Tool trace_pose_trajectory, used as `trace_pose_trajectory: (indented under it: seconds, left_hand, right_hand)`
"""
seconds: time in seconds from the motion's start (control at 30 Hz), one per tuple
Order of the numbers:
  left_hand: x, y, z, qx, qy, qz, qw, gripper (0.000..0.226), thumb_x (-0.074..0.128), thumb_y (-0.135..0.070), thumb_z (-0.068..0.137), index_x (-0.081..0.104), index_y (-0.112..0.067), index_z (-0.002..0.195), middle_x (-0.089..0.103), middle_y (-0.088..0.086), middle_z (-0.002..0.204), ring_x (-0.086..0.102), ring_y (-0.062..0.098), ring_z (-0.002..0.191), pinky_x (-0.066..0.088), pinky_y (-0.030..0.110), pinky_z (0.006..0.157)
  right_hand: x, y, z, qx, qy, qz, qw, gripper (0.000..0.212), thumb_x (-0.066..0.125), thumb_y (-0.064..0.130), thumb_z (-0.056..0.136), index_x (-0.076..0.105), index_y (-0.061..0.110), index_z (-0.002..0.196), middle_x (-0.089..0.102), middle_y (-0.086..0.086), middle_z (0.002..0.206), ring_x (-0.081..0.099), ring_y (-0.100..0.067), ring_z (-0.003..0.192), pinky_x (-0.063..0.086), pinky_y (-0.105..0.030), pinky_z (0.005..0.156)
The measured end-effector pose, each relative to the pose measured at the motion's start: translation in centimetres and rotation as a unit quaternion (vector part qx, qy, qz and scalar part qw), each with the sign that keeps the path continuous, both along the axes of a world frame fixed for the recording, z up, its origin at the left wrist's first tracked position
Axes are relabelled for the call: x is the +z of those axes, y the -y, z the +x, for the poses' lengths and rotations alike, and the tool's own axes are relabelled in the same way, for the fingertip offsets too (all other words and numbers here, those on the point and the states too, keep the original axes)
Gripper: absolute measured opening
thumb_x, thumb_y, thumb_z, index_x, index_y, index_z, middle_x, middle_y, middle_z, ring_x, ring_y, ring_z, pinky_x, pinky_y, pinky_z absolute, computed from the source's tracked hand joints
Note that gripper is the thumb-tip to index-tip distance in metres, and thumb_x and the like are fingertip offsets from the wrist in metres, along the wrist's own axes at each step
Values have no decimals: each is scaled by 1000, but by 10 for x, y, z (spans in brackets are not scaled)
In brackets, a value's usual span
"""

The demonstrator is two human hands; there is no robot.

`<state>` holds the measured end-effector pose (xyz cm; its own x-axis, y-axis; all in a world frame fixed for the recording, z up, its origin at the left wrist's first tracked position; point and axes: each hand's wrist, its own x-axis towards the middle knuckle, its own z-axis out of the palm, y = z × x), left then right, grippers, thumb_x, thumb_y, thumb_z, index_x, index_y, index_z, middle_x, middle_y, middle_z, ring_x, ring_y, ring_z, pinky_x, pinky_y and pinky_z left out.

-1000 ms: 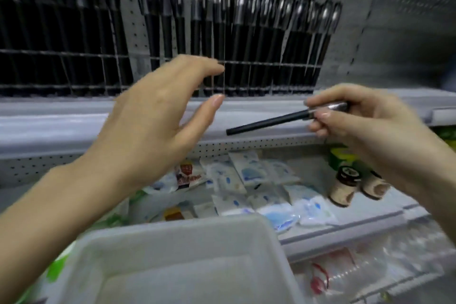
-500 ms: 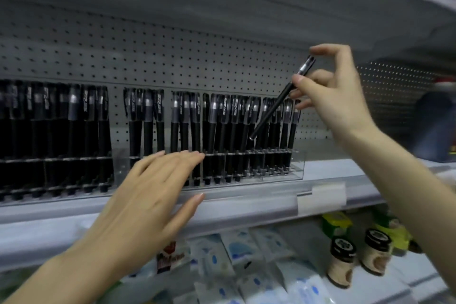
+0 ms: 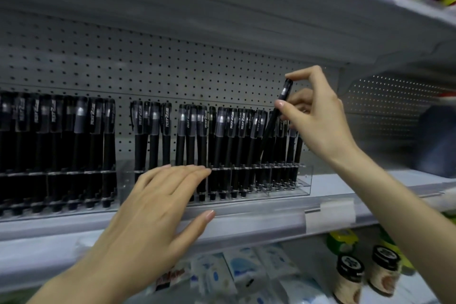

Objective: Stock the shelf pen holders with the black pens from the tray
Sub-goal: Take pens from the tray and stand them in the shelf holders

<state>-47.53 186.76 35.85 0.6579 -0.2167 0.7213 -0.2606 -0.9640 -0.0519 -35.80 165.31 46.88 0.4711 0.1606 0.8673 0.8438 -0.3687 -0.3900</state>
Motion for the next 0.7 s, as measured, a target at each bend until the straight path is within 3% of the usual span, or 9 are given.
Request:
trace_pose_trajectory:
  seconds: [0.37, 0.53, 0.7]
  left_hand:
    - [3, 0, 2, -6, 0, -8, 1000, 51, 34, -56, 95, 50, -26, 133, 55, -18, 124, 43, -2, 113, 27, 21, 97]
    - [3, 1, 2, -4, -8, -12, 1000, 52, 32, -58, 95, 48, -28, 134, 55, -19, 123, 44, -2, 112, 27, 22, 96]
    - [4, 1, 1, 0, -3, -10, 1000, 52, 32, -57, 95, 49, -25, 133, 56, -18, 122, 43, -2, 112, 27, 21, 96]
  right_hand:
    - [-5, -2, 3, -9, -27, -81, 996, 31, 68, 22, 87, 46, 32, 107, 65, 4, 77, 58, -2, 67, 42, -12, 63]
    - [-18, -3, 7, -7, -30, -114, 993, 38, 69, 22, 85, 46, 32, 114, 66, 4, 78, 64, -9, 73, 51, -25, 72]
    - [-20, 1, 7, -10, -33, -138, 990, 50, 71, 20, 84, 43, 32, 123, 65, 5, 76, 61, -3, 67, 44, -9, 64]
